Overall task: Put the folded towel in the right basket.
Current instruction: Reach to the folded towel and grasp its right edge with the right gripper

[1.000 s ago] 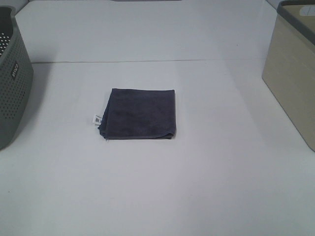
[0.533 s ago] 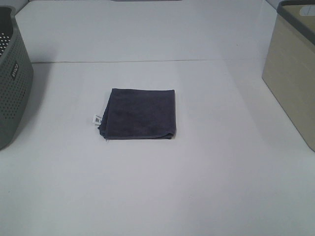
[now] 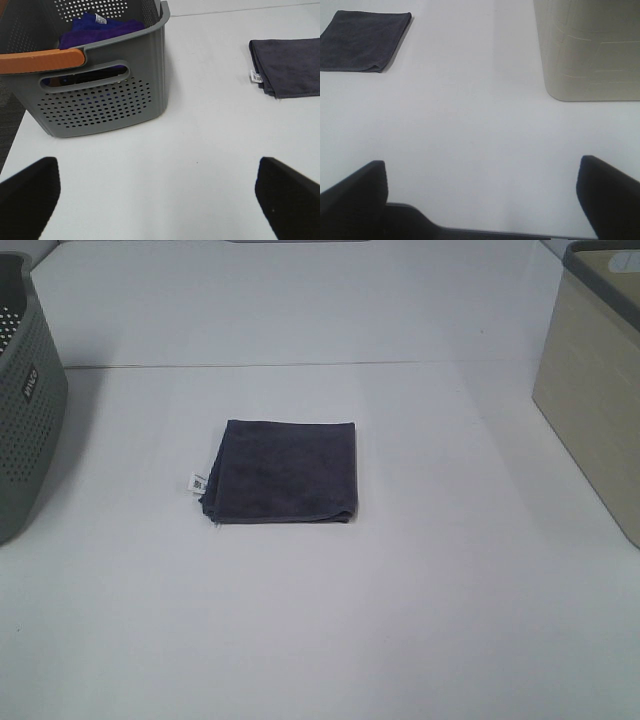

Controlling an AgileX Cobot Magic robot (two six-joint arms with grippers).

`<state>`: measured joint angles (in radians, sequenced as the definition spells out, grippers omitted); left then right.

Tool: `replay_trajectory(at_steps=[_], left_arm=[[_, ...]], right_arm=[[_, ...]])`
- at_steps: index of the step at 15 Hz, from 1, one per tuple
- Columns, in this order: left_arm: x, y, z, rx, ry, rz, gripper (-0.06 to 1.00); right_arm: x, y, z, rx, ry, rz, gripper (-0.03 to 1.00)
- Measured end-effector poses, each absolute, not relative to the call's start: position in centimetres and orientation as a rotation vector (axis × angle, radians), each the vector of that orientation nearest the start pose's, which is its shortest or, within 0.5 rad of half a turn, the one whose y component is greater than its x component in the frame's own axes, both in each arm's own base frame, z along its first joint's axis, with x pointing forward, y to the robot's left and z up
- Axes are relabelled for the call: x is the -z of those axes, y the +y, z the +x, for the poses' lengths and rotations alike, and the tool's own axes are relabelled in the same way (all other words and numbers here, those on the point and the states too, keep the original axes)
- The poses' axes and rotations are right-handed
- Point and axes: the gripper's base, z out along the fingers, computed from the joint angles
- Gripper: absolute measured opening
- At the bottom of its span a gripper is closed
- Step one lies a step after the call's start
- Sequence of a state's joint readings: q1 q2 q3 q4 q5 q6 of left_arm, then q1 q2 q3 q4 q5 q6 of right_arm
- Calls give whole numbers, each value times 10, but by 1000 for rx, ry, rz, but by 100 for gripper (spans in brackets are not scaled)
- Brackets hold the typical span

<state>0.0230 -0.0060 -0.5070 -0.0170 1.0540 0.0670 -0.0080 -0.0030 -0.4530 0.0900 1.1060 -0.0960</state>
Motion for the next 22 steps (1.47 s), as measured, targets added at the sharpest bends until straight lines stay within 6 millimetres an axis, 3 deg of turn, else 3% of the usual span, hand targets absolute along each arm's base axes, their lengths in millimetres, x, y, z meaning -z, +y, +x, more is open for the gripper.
replay_trajectory(at_steps=[13,15,17,20,22], left_arm=[[-280,-1,-6,-37,2024,45,99],[-280,-1,-6,-37,2024,45,99],[-280,-1,-6,-37,2024,45,99],[-280,-1,-6,-37,2024,45,99],[-280,-1,-6,-37,2024,45,99]], right_arm=[[-261,7,-2,-48,2128,-98,98],[-269,8,3,-62,2173,-99,98],[-293,11,28,-121,2342,-103,98],[-338,14,87,-188,2503,-100,98],[-352,14,127,-197,2569,-94,98]])
